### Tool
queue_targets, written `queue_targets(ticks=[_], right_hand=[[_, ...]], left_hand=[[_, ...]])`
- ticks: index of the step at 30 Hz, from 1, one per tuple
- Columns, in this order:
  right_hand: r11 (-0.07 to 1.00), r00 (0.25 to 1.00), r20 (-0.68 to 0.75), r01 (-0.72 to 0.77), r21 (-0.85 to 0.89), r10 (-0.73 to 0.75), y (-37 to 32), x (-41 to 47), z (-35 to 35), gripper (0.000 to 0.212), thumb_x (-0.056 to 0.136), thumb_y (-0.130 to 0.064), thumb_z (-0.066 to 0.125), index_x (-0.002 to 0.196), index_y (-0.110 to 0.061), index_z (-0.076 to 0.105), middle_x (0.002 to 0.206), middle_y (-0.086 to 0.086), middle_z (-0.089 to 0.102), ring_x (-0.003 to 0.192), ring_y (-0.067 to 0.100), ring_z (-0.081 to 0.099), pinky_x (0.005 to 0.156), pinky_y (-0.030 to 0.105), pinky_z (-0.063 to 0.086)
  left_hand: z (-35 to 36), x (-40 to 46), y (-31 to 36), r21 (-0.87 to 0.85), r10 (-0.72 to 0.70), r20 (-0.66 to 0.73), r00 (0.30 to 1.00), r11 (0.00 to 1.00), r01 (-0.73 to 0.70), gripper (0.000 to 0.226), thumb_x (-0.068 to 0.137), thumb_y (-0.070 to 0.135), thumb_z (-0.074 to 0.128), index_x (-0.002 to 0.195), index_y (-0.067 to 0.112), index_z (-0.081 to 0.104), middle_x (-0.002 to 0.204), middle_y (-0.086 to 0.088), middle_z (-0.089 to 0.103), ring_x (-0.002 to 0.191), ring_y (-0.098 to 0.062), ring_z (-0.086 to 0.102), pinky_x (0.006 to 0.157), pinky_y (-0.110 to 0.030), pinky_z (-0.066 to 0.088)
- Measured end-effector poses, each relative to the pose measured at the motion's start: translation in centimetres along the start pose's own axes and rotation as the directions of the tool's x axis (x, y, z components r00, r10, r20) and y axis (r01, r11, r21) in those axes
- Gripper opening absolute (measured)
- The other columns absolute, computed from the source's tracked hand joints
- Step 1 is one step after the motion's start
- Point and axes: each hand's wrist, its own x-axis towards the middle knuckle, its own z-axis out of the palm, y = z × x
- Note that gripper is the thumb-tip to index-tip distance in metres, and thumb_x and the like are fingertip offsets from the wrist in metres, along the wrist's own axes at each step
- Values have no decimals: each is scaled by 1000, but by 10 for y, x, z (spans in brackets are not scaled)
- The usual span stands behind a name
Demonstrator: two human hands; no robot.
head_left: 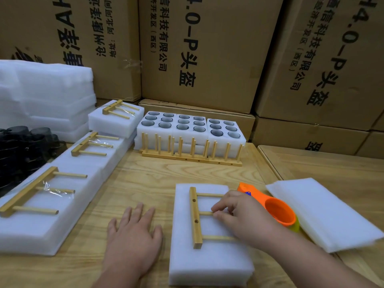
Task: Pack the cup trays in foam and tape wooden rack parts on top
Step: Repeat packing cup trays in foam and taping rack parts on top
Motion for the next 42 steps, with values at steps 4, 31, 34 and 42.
queue_targets(ticks=[4,31,34,42], right_hand=[[993,996,50,84,-86,-80,-11,6,6,19,93,-39,70,110,-35,76,101,-19,59,102,-1,53,92,24,49],[802,872,-176,-490,-343,457,41,-5,-48,47,88,-60,60,115,-21,60,102,-4,68,90,13,64,63,26,45],[758,873,-89,-463,-459,479,45,-8,-46,38,89,-61,59,85,-23,56,75,-5,63,68,8,59,51,23,37],[756,888,-123,-443,-482,442,61,-14,-24,40,78,-65,66,81,-31,46,78,-11,58,69,3,52,50,24,33]], left_hand=[[0,0,0,3,1,4,1000,1000,-1,64,96,61,23,158,46,17,169,17,4,156,-12,0,124,-47,2],[4,1,-3,22,5,8,1000,1000,-6,65,95,63,21,158,47,17,169,16,3,156,-12,0,124,-48,2],[4,1,-3,17,6,8,1000,1000,-6,65,95,63,21,158,47,17,169,16,4,156,-12,0,124,-48,2],[2,-1,-2,15,0,9,1000,1000,0,64,95,62,24,157,47,19,169,16,5,156,-12,2,124,-47,4]])
